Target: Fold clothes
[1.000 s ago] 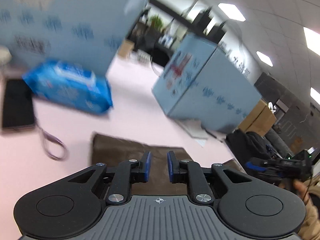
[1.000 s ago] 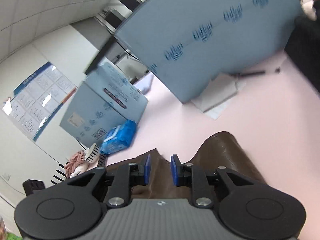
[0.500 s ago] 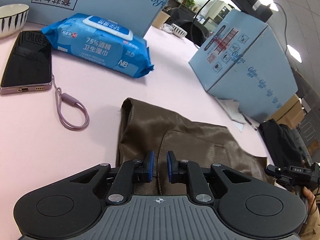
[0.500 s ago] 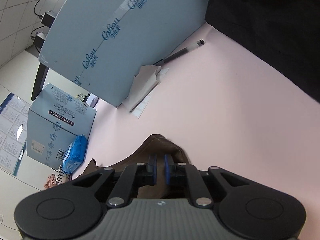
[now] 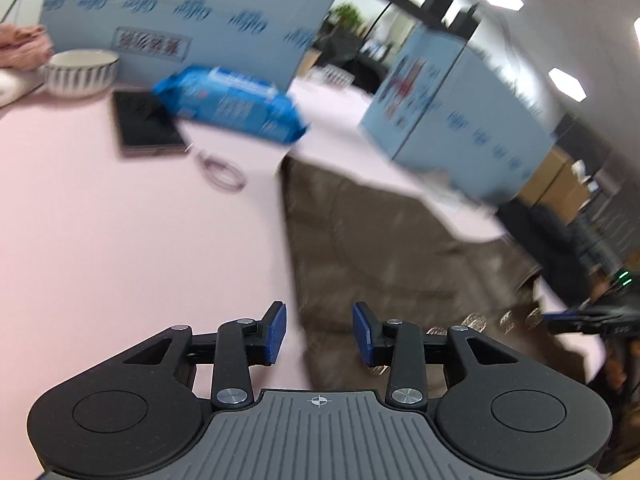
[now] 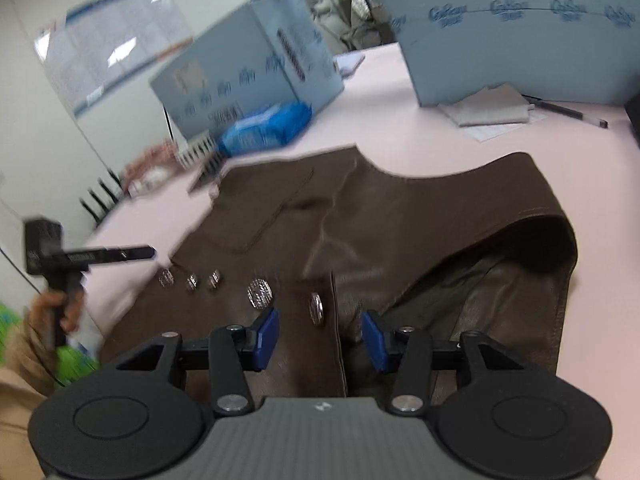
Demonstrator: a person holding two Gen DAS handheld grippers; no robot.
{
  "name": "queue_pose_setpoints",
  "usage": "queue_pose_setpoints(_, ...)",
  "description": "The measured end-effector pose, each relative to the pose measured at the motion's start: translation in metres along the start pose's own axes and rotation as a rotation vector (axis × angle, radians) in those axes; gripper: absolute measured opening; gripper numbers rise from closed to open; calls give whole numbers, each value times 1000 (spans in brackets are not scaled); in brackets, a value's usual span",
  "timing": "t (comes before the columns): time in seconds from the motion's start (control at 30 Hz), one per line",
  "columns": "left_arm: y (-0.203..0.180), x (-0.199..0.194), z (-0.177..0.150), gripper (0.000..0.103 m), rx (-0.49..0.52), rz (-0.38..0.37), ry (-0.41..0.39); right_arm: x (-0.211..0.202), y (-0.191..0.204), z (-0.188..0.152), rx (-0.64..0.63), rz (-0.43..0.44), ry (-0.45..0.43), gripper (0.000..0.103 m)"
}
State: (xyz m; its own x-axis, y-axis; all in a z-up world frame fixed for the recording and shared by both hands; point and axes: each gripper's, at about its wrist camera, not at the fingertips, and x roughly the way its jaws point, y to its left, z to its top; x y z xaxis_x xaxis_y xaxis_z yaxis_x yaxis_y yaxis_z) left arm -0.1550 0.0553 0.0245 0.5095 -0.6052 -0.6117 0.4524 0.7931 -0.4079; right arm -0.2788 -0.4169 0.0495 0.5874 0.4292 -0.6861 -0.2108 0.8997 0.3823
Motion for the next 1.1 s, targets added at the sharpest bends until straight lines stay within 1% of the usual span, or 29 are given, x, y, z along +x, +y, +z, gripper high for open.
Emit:
queue_pose_setpoints(0.07, 1, 2, -4, 38, -13, -9, 9, 6, 2, -3, -13, -1, 17, 44)
queue_pose_setpoints(0.1, 0, 2, -4, 39, -4, -10, 12, 7, 2, -4, -14, 6, 17, 38)
queue_pose_setpoints(0.13, 0, 2, -5, 39, 5, -14, 15, 6, 1, -7, -13, 10, 12, 25)
queue_pose_setpoints(0.17, -2, 2, -6, 39, 11, -20, 17, 6, -3, -8, -3, 17, 12, 20)
queue_pose_setpoints(0.2, -3, 3, -6, 37, 17, -27, 19, 6, -6, -9, 5, 24, 10, 11)
queue_pose_setpoints(0.23, -5, 3, -7, 36, 23, -34, 20, 5, -9, -11, 9, 33, 4, 9)
queue_pose_setpoints(0.27, -5, 3, -8, 33, 25, -45, 14, 3, -10, -12, 15, 44, -14, 8)
queue_pose_setpoints(0.3, -6, 2, -8, 25, 28, -55, 8, 1, -11, -13, 19, 53, -29, 7)
queue_pose_setpoints(0.33, -8, 1, -9, 17, 42, -41, -6, 0, -12, -13, 23, 60, -36, 6)
queue_pose_setpoints(0.4, -10, -3, -11, 9, 60, -28, -32, -5, -13, -15, 28, 80, -60, 5)
queue_pose_setpoints(0.43, -12, -7, -12, 7, 54, -46, -42, -5, -13, -16, 29, 90, -66, 4)
queue_pose_setpoints(0.57, -13, -11, -11, 6, 61, -41, -71, -17, -14, -19, 42, 136, -116, 4)
queue_pose_setpoints(0.63, -14, -9, -6, 6, 49, -46, -81, -22, -14, -17, 56, 159, -156, 4)
queue_pose_setpoints(0.8, -16, -6, 13, 6, 51, -38, -132, -20, -13, -7, 77, 158, -195, 4)
queue_pose_setpoints(0.87, -17, -3, 20, 6, 62, -17, -137, -18, -10, -3, 74, 144, -193, 4)
queue_pose_setpoints(0.9, -19, 0, 23, 6, 87, 15, -138, -15, -8, -1, 57, 92, -176, 4)
queue_pose_setpoints(0.93, -20, 4, 24, 6, 116, 63, -144, -11, -8, -1, 44, 46, -155, 5)
queue_pose_setpoints(1.0, -16, 19, 27, 6, 129, 114, -125, -4, -11, -1, 55, 10, -134, 5)
queue_pose_setpoints(1.03, -14, 27, 29, 6, 135, 138, -116, -1, -14, -1, 66, -2, -126, 8)
queue_pose_setpoints(1.07, -13, 34, 28, 6, 132, 146, -102, 3, -17, -1, 75, -16, -118, 10)
queue_pose_setpoints(1.1, -12, 41, 27, 6, 130, 154, -87, 5, -15, -2, 62, -44, -113, 16)
